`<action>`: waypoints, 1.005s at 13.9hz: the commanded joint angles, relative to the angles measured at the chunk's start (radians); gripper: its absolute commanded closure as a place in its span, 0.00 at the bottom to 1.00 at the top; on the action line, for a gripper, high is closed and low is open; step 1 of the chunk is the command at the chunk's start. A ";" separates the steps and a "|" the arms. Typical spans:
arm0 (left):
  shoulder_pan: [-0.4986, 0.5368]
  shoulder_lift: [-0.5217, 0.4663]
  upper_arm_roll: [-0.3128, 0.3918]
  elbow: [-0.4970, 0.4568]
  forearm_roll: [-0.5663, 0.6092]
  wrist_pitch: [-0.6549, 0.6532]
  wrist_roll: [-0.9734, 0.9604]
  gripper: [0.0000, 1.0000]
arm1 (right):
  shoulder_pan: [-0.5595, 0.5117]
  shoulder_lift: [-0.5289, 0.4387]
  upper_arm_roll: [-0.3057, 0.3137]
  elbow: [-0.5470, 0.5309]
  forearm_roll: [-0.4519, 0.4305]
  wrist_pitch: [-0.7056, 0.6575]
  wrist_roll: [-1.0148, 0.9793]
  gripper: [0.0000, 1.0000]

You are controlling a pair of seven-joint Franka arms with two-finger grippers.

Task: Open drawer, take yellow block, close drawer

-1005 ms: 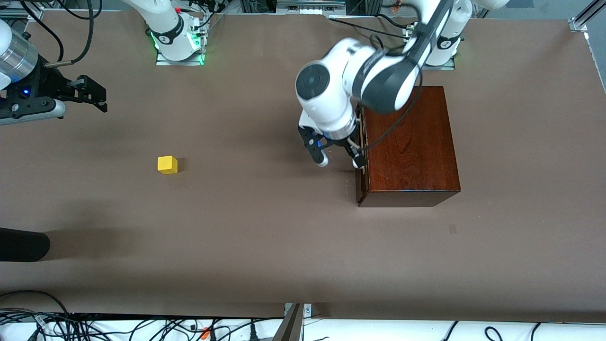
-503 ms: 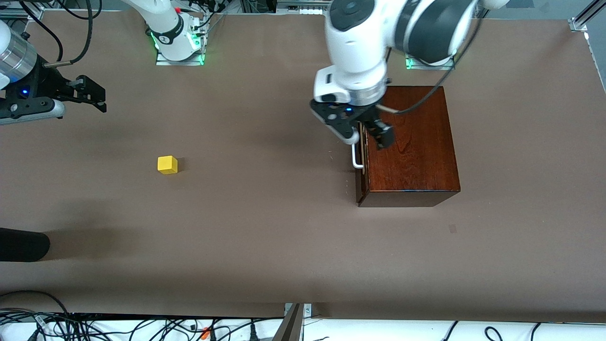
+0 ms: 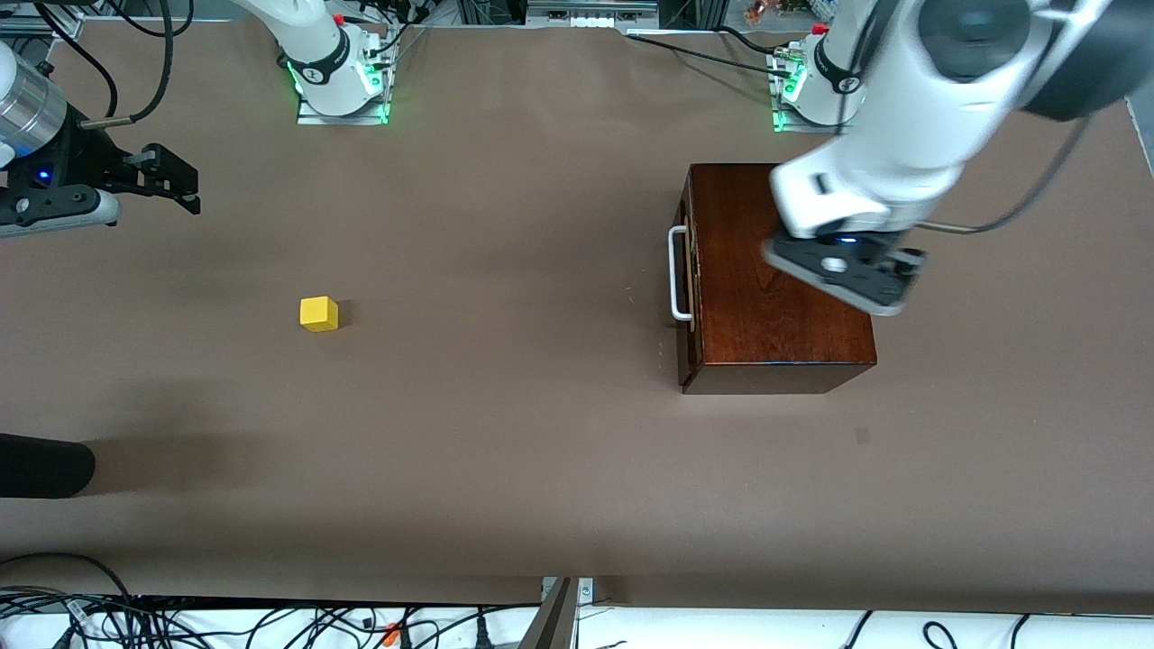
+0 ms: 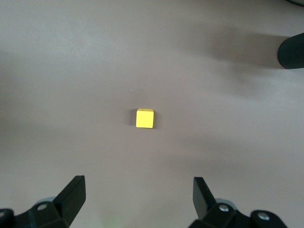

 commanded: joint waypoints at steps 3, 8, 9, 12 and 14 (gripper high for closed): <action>0.117 -0.078 0.006 -0.055 -0.083 -0.052 -0.113 0.00 | -0.011 0.013 0.001 0.032 0.001 -0.023 -0.009 0.00; 0.124 -0.184 0.096 -0.193 -0.077 -0.029 -0.112 0.00 | -0.011 0.013 0.001 0.032 0.001 -0.025 -0.009 0.00; 0.144 -0.202 0.097 -0.216 -0.074 -0.028 -0.110 0.00 | -0.011 0.013 0.001 0.032 0.001 -0.025 -0.009 0.00; 0.204 -0.232 0.089 -0.276 -0.072 0.008 -0.037 0.00 | -0.010 0.013 0.001 0.032 0.001 -0.026 -0.015 0.00; 0.229 -0.232 0.081 -0.280 -0.074 0.009 -0.033 0.00 | -0.011 0.013 0.001 0.030 0.001 -0.026 -0.015 0.00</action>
